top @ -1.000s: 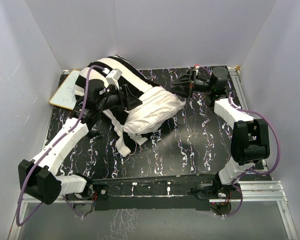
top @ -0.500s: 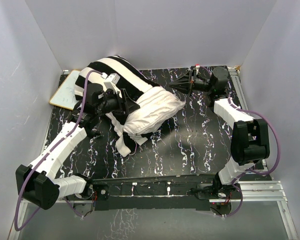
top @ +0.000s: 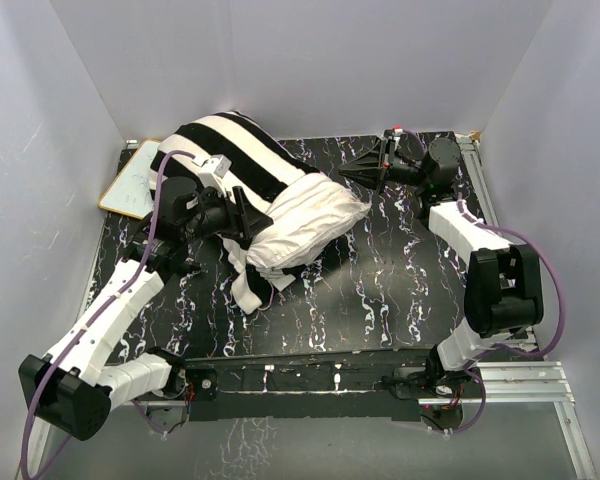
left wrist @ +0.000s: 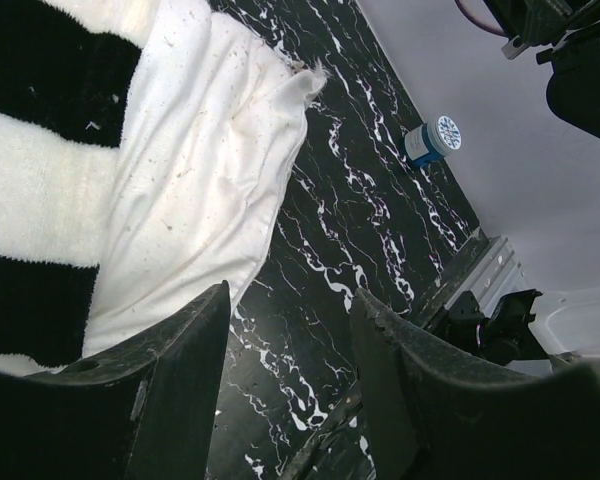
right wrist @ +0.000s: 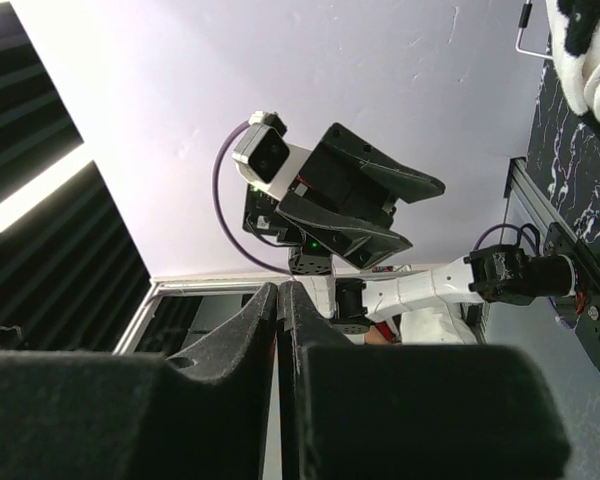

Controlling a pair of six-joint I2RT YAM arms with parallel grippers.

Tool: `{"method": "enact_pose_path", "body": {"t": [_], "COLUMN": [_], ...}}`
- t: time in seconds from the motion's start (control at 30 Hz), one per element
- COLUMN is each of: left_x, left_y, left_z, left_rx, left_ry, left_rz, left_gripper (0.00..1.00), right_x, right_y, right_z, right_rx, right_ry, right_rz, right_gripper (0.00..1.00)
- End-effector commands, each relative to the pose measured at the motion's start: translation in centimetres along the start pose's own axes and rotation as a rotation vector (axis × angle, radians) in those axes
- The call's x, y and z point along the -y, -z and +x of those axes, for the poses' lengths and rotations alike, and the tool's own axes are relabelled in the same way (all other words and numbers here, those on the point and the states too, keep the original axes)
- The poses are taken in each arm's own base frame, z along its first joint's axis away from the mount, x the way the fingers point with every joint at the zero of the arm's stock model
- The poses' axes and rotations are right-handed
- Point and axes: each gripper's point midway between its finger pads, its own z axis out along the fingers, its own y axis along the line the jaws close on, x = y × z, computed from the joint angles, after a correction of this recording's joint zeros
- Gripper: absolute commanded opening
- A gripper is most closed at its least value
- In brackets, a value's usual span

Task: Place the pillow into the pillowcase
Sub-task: Stuff the pillow into the pillowcase.

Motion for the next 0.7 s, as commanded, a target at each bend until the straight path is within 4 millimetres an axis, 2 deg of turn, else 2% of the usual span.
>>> {"method": "enact_pose_path", "body": {"t": [0.0, 0.53, 0.67], "left_x": [0.5, 0.7, 0.5], "left_y": [1.1, 1.9, 2.5], "left_z": [-0.3, 0.2, 0.5], "left_rx": [0.020, 0.017, 0.016], "left_ry": [-0.002, 0.010, 0.017], "left_rz": [0.001, -0.005, -0.022], "left_gripper": [0.50, 0.50, 0.50], "right_x": [-2.1, -1.5, -2.7], "right_y": [0.1, 0.3, 0.2], "right_z": [1.6, 1.9, 2.0], "right_rx": [-0.001, 0.012, 0.022], "right_ry": [0.109, 0.090, 0.209], "right_rz": [-0.036, -0.027, -0.067], "right_gripper": [0.08, 0.08, 0.15]}}
